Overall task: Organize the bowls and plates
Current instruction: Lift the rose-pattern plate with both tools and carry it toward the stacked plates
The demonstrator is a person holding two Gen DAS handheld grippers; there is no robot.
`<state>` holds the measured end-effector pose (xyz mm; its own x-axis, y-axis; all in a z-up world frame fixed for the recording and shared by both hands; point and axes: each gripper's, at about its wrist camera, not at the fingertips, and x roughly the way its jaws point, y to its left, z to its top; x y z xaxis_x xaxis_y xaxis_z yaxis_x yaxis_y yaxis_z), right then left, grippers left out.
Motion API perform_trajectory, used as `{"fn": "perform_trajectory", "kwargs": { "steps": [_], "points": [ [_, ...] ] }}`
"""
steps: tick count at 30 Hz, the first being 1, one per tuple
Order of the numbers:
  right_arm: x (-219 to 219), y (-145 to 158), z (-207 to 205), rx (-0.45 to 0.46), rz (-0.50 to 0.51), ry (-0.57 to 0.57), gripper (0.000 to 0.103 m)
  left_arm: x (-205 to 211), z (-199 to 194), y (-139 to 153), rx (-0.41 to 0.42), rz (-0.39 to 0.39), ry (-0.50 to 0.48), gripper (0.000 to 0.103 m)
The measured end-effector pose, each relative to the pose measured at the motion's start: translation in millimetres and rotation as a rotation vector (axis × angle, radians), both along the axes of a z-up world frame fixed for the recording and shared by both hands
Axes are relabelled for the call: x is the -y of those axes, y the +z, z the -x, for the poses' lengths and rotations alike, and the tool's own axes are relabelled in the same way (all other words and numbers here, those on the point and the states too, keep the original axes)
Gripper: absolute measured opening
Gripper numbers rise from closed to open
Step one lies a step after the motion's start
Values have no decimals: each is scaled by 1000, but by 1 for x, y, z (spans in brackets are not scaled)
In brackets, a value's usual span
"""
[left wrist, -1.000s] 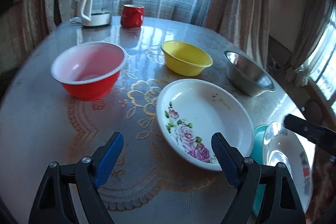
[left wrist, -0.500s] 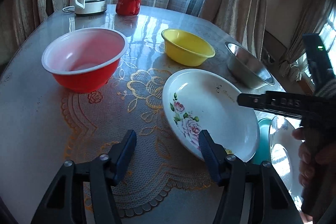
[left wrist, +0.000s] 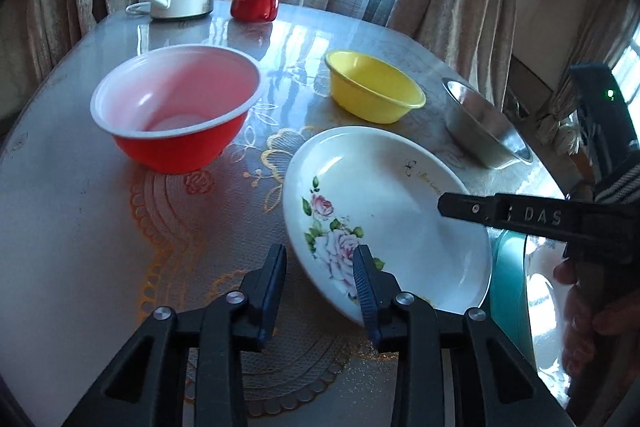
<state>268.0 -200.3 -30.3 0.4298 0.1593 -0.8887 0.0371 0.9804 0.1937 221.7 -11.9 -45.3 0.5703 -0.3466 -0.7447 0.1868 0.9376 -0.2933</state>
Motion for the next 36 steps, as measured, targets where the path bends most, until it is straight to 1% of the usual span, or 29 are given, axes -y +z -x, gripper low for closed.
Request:
{"fn": "perform_trajectory", "kwargs": {
  "steps": [1, 2, 3, 4, 5, 6, 7, 8, 9, 10, 12, 14, 18, 20, 23, 27, 29, 32, 36],
  "points": [
    [-2, -1, 0, 1, -3, -5, 26, -2, 0, 0, 0, -3, 7, 36],
    [-2, -1, 0, 3, -5, -13, 27, -4, -1, 0, 1, -2, 12, 41],
    [-2, -1, 0, 2, -7, -19, 27, -4, -1, 0, 2, 4, 11, 48],
    [-3, -2, -1, 3, -8, -24, 27, -5, -1, 0, 3, 13, 9, 51],
    [-3, -3, -1, 3, -7, -24, 27, -5, -1, 0, 5, 18, 10, 56],
    [-4, -3, -2, 3, -3, -23, 27, -4, 0, 0, 8, 14, 9, 57],
    [-6, -5, -4, 2, 4, -20, 27, -2, 0, 0, 13, 5, 8, 57],
    [-7, -6, -5, 2, 12, -16, 27, 0, 1, 0, 21, -9, 7, 54],
    [-8, -7, -5, 2, 17, -13, 28, 2, 2, -1, 31, -33, 9, 43],
    [-9, -8, -7, 6, 22, -10, 28, 3, 3, -1, 41, -50, 11, 41],
    [-11, -8, -8, 12, 31, -5, 27, 3, 2, -2, 34, -17, -15, 31],
    [-12, -8, -10, 17, 36, 5, 27, 5, 2, -1, 36, -17, -22, 31],
    [-12, -9, -12, 16, 35, 10, 24, 4, 3, -1, 37, -22, -16, 29],
    [-8, -9, -8, 9, 1, -10, 21, 2, 3, -1, 36, -33, -4, 28],
    [-12, -3, 3, 26, -19, 9, 20, -6, 1, -1, 36, -35, 23, 28],
    [-14, 1, 18, 55, -98, 29, 20, -18, -5, -2, 15, 6, 58, 28],
    [-15, 1, 21, 64, -122, 52, 20, -21, -5, -2, 13, 8, 68, 28],
    [-19, 1, 21, 64, -120, 86, 22, -20, -4, -2, 20, -11, 70, 28],
    [-24, -5, 17, 54, -88, 93, 23, -16, -3, -2, 30, -38, 61, 28]
  ]
}}
